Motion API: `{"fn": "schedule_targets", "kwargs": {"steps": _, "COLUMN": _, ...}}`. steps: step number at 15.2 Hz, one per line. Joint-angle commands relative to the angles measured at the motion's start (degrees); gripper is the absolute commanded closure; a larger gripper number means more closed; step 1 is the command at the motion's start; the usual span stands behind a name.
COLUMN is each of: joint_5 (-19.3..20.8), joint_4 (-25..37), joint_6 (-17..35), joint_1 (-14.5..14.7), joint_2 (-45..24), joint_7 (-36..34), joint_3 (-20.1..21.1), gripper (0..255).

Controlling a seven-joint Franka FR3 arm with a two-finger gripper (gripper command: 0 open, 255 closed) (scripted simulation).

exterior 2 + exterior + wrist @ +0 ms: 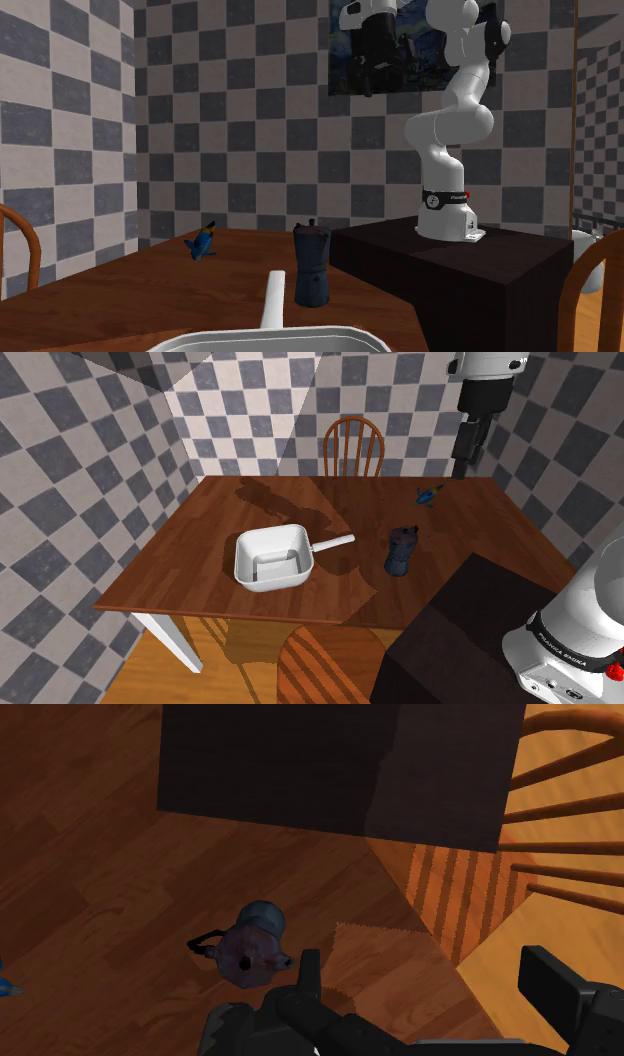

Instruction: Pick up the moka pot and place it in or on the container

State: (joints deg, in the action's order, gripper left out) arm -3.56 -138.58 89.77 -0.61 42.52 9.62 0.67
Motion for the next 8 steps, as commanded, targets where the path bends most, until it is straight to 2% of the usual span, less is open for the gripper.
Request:
{"fn": "schedule_targets", "kwargs": {"steps": 1, "joint_5": 0.0, "joint_4": 0.0, "joint_6": 0.0, "joint_1": 0.0, "joint_2": 0.0, "joint_7": 0.0, "joint_3": 0.0, "gripper": 0}}
{"fn": "schedule_targets", "kwargs": {"steps": 8, "joint_5": 2.0, "joint_4": -8.1, "joint_6": 15.3, "joint_1": -1.8, "joint_2": -5.8, "joint_7": 2.4, "joint_3": -2.1, "gripper": 0}}
